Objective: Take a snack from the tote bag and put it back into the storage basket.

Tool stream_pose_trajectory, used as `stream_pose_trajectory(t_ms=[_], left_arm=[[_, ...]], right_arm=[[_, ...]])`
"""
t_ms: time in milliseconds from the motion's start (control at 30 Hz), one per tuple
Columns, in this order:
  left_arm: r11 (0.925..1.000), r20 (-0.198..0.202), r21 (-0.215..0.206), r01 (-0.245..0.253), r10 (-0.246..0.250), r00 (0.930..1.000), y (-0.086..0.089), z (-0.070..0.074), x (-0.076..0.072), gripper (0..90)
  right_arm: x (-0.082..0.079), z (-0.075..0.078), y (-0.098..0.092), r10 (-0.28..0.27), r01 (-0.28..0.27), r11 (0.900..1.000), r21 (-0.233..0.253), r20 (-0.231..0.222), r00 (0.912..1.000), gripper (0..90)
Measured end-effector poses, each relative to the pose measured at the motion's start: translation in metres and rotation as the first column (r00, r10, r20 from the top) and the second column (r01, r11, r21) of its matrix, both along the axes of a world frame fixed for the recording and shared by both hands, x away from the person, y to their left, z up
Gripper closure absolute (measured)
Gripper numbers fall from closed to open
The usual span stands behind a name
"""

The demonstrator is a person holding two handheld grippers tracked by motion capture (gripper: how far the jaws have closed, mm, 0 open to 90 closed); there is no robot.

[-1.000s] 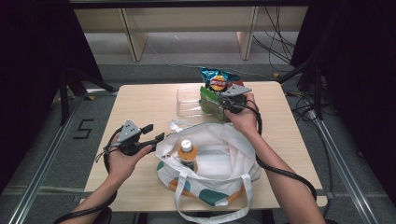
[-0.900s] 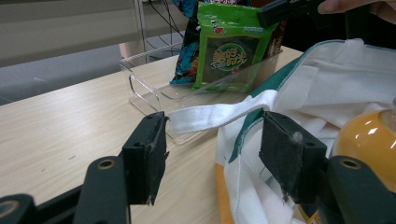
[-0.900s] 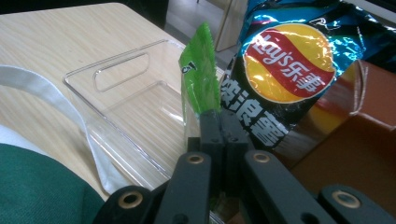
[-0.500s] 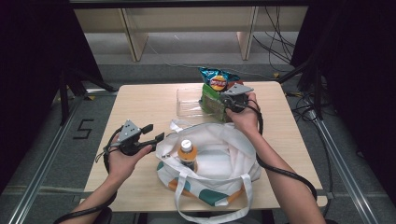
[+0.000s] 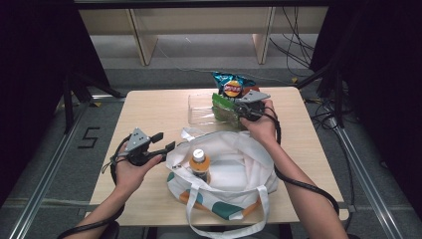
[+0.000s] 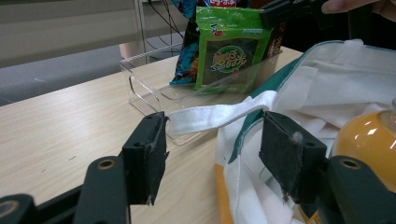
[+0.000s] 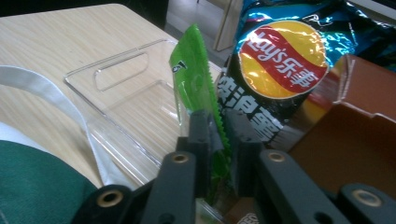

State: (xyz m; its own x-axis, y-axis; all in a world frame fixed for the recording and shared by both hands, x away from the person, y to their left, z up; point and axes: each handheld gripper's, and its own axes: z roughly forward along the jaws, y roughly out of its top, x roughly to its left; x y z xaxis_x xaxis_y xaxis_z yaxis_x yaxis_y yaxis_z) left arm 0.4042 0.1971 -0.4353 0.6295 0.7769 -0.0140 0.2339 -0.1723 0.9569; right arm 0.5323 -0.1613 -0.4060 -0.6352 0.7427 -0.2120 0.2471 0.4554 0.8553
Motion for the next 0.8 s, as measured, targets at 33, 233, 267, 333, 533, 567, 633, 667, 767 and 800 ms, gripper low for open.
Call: stream_pose_trajectory(t_ms=[33,233,267,333,533,567,633,667,767,800], left_arm=[[1.0000,-0.001,-0.001,-0.001,0.001,1.0000,0.000,0.000,0.000,40.2],[1.0000,-0.004,-0.002,-0.002,0.002,1.0000,0.000,0.000,0.000,40.2],[1.0000,-0.004,-0.002,-0.002,0.002,1.0000,0.000,0.000,0.000,40.2],[1.0000,-0.001,-0.001,-0.001,0.001,1.0000,0.000,0.000,0.000,40.2],[0.9995,-0.020,-0.030,-0.006,0.006,0.9998,-0.002,0.000,-0.002,40.2],[0.9999,0.002,-0.009,-0.012,0.012,0.9999,0.000,0.001,-0.001,40.2],[0.9997,-0.002,-0.022,-0.006,0.006,1.0000,-0.001,0.002,-0.002,40.2],[0.9997,-0.002,-0.022,-0.006,0.006,1.0000,-0.001,0.002,-0.002,40.2],[0.9998,0.016,-0.017,-0.001,0.002,0.9999,0.000,0.003,-0.002,40.1],[0.9998,0.016,-0.020,-0.002,0.002,0.9999,0.000,0.003,-0.002,40.0]], right_arm=[[0.000,0.000,0.000,0.013,-0.013,1.000,-0.008,-0.002,0.9999,78.2],[-0.001,0.000,0.000,0.013,-0.013,1.000,0.023,-0.003,0.9999,72.9],[-0.003,0.002,0.000,0.016,-0.016,0.999,0.031,-0.001,0.9999,70.6],[-0.004,0.004,0.000,0.014,-0.014,0.999,0.037,0.003,0.9999,68.9],[-0.011,0.011,-0.003,0.014,-0.015,0.998,0.059,0.011,0.9998,64.4],[-0.013,0.012,-0.003,0.018,-0.018,0.998,0.063,0.010,0.9998,63.7],[-0.017,0.013,-0.006,0.020,-0.020,0.997,0.077,0.003,0.9998,62.2],[-0.017,0.013,-0.006,0.020,-0.020,0.997,0.077,0.003,0.9998,62.2],[-0.024,0.014,-0.011,0.024,-0.021,0.994,0.106,-0.026,0.9994,58.4],[-0.026,0.014,-0.013,0.029,-0.026,0.994,0.105,-0.026,0.9992,57.9]])
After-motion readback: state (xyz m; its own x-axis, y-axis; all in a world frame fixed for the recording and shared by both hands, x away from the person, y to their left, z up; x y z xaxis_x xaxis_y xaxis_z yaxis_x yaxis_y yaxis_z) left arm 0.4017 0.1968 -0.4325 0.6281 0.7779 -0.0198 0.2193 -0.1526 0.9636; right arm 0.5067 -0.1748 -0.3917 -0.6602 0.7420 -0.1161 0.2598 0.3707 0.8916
